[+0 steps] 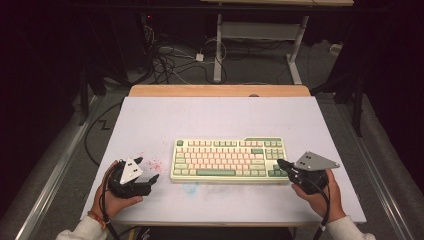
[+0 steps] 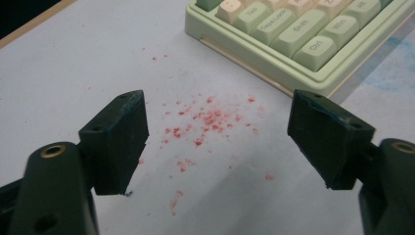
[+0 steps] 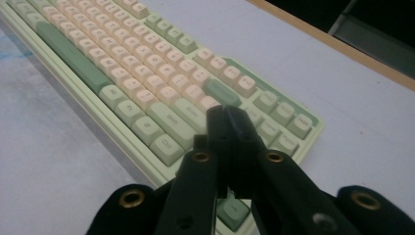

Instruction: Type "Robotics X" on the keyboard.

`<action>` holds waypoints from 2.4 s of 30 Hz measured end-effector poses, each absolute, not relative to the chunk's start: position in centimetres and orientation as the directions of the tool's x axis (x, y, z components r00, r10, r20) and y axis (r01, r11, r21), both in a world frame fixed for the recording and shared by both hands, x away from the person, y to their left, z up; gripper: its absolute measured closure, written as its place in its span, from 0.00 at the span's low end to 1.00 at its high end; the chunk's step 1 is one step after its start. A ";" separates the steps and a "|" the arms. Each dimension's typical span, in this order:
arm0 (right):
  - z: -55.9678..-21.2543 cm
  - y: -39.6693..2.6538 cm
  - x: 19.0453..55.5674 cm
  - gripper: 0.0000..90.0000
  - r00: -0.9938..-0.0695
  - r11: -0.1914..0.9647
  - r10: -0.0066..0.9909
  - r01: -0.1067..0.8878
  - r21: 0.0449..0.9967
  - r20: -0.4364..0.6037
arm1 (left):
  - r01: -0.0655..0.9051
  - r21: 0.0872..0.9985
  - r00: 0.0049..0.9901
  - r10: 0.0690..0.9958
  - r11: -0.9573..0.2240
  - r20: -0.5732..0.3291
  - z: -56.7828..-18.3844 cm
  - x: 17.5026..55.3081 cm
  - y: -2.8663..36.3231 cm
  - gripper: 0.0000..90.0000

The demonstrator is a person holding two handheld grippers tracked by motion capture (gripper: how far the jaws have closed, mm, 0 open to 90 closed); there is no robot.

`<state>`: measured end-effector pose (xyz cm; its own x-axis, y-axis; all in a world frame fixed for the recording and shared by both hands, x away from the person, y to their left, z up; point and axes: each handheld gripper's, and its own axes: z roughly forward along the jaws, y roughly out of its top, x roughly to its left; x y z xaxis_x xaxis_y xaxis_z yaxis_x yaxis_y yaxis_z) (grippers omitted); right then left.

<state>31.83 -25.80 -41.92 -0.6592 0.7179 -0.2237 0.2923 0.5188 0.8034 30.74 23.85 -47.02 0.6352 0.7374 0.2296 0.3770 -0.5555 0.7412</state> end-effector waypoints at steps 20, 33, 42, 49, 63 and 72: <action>-44.7 -21.5 35.6 1.00 -0.738 0.613 0.642 0.334 0.716 -0.206 | 0.391 0.730 0.640 0.736 -0.561 0.222 -47.3 30.7 23.9 0.26; -45.8 -21.5 35.6 1.00 -0.742 0.611 0.643 0.345 0.712 -0.192 | 0.399 0.745 0.646 0.741 -0.534 0.185 -46.9 30.6 24.1 0.48; -46.1 -21.6 35.3 1.00 -0.732 0.594 0.654 0.340 0.730 -0.192 | 0.402 0.738 0.692 0.708 -0.542 0.143 -46.0 30.4 24.0 0.97; -46.2 -21.5 35.1 1.00 -0.722 0.597 0.659 0.331 0.731 -0.210 | 0.416 0.730 0.706 0.698 -0.542 0.115 -45.0 30.7 22.8 0.98; -46.3 -21.4 35.0 1.00 -0.716 0.593 0.665 0.333 0.733 -0.213 | 0.371 0.694 0.774 0.619 -0.616 0.135 -43.1 33.9 17.5 0.98; -46.3 -21.4 35.1 1.00 -0.717 0.591 0.665 0.333 0.735 -0.210 | 0.332 0.689 0.805 0.575 -0.644 0.149 -43.0 36.6 13.5 0.98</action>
